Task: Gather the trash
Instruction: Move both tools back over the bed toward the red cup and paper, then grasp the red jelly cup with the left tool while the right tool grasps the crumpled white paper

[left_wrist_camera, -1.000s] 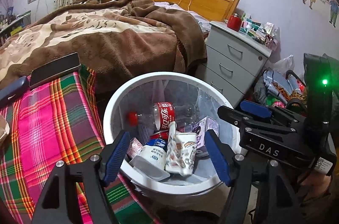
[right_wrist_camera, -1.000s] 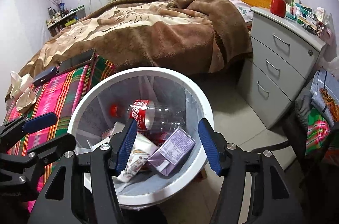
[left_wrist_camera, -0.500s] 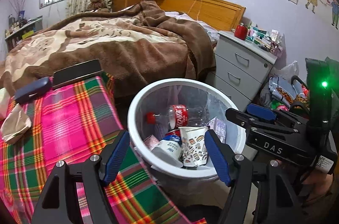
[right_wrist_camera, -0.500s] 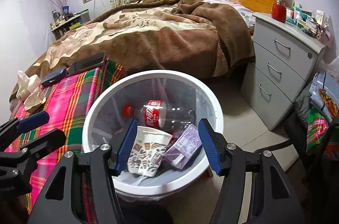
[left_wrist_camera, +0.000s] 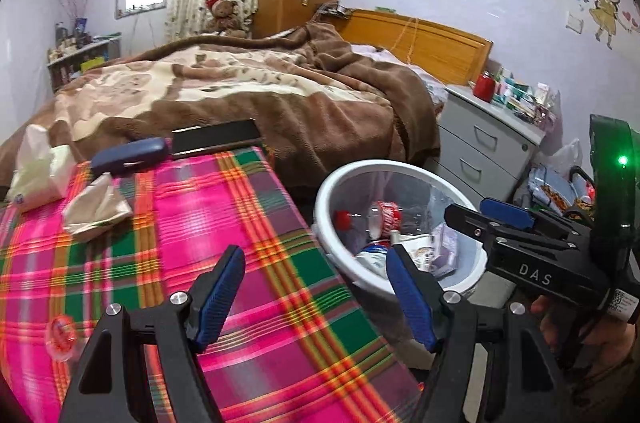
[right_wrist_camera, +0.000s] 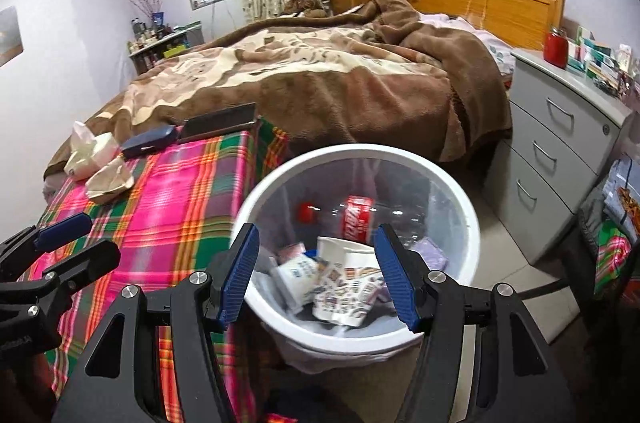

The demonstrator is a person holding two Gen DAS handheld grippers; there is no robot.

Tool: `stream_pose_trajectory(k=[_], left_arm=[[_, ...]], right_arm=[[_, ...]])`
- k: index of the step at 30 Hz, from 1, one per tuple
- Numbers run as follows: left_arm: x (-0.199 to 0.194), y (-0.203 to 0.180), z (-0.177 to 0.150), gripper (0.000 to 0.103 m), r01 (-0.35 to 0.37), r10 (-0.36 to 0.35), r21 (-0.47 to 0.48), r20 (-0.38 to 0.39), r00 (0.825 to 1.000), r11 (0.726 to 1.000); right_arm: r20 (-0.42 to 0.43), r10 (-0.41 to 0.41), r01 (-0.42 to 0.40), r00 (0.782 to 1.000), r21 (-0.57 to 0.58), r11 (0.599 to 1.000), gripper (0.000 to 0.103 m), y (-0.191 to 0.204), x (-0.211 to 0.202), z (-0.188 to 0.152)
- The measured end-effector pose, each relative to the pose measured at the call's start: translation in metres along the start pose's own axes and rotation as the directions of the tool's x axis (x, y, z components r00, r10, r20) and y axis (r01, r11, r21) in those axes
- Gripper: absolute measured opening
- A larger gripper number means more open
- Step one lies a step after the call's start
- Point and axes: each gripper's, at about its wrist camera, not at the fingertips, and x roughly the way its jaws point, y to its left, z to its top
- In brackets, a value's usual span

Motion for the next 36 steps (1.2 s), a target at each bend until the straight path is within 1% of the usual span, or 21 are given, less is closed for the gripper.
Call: stream_pose_trajectory(k=[2, 4, 12, 18, 23, 26, 31, 36], left_arm=[[-0.007, 0.007, -0.004, 0.073, -0.018, 0.018, -0.006, 0.006, 1.000, 1.000], [-0.013, 0.014, -0.007, 0.073, -0.020, 0.020, -0.018, 0.007, 1.000, 1.000], [-0.039, 0.053, -0.024, 0.073, -0.093, 0.095, -0.066, 0.024, 0.995, 0.993], [-0.064, 0.103, -0.042, 0.073, -0.179, 0.184, -0.138, 0.025, 0.983, 0.974], [-0.077, 0.141, -0.054, 0.073, -0.227, 0.235, -0.199, 0.019, 0.972, 0.954], [-0.083, 0.158, -0.062, 0.073, -0.253, 0.261, -0.219, 0.009, 0.965, 0.942], [-0.086, 0.183, -0.073, 0.073, -0.268, 0.274, -0.247, -0.010, 0.962, 0.931], [-0.072, 0.195, -0.081, 0.073, -0.239, 0.236, -0.257, -0.044, 0.971, 0.936]], right_arm=[[0.003, 0.013, -0.013, 1.000, -0.011, 1.000, 0.062, 0.009, -0.001, 0.000], [0.008, 0.025, -0.025, 1.000, -0.023, 0.999, 0.062, 0.016, -0.002, 0.000], [0.016, 0.090, -0.088, 0.996, -0.070, 0.994, 0.061, 0.050, 0.001, -0.003], [0.018, 0.139, -0.136, 0.990, -0.118, 0.984, 0.062, 0.083, 0.007, -0.004], [0.010, 0.181, -0.178, 0.983, -0.137, 0.974, 0.062, 0.107, 0.013, -0.003], [-0.003, 0.192, -0.190, 0.981, -0.160, 0.969, 0.062, 0.121, 0.017, -0.004], [-0.005, 0.218, -0.215, 0.976, -0.185, 0.959, 0.062, 0.142, 0.022, -0.004], [-0.026, 0.230, -0.230, 0.973, -0.214, 0.949, 0.062, 0.162, 0.032, -0.001]])
